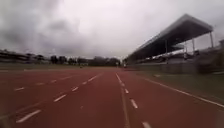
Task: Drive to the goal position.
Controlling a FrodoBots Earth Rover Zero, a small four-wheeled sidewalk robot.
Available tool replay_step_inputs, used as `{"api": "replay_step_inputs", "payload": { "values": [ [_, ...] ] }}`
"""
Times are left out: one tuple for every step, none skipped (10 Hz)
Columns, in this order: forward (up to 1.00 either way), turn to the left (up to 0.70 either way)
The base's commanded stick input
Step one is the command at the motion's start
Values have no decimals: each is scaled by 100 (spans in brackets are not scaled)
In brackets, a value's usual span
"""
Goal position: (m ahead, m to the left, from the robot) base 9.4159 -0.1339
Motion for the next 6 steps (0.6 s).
{"api": "replay_step_inputs", "payload": {
  "values": [
    [70, 0],
    [70, 0],
    [70, -10],
    [70, -29],
    [70, -35],
    [70, -35]
  ]
}}
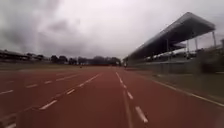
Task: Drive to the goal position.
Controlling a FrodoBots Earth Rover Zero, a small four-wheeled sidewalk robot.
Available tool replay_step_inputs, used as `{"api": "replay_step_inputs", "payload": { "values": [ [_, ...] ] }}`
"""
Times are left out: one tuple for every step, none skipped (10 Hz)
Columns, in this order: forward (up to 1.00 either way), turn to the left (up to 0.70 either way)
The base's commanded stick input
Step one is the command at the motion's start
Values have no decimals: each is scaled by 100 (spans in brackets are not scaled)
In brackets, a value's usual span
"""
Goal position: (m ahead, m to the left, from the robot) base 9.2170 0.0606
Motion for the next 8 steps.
{"api": "replay_step_inputs", "payload": {
  "values": [
    [70, -35],
    [70, -35],
    [70, -35],
    [70, -35],
    [70, -35],
    [70, -35],
    [70, -35],
    [70, -35]
  ]
}}
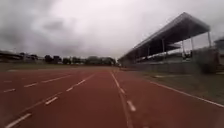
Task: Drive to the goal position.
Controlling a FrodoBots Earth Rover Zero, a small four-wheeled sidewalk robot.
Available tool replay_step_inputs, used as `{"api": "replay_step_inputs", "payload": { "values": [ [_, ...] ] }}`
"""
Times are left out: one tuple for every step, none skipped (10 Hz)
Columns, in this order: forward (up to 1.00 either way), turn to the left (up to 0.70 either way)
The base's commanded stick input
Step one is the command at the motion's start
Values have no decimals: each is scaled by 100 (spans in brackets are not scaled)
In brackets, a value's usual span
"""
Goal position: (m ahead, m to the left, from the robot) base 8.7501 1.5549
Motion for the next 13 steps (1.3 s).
{"api": "replay_step_inputs", "payload": {
  "values": [
    [70, -35],
    [70, -35],
    [70, 0],
    [70, 0],
    [70, 0],
    [70, 0],
    [70, 0],
    [70, 0],
    [70, 0],
    [70, 0],
    [70, 0],
    [70, 0],
    [70, 0]
  ]
}}
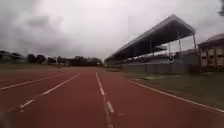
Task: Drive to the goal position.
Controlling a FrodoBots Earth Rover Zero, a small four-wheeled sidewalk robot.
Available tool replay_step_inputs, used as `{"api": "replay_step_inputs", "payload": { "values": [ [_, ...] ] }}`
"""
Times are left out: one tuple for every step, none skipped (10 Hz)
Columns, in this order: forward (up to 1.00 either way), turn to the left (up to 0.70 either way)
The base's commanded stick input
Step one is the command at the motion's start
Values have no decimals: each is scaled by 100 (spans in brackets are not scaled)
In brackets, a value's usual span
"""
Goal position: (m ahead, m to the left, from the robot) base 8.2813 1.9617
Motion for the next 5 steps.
{"api": "replay_step_inputs", "payload": {
  "values": [
    [70, 0],
    [70, 0],
    [70, 0],
    [70, 0],
    [70, 0]
  ]
}}
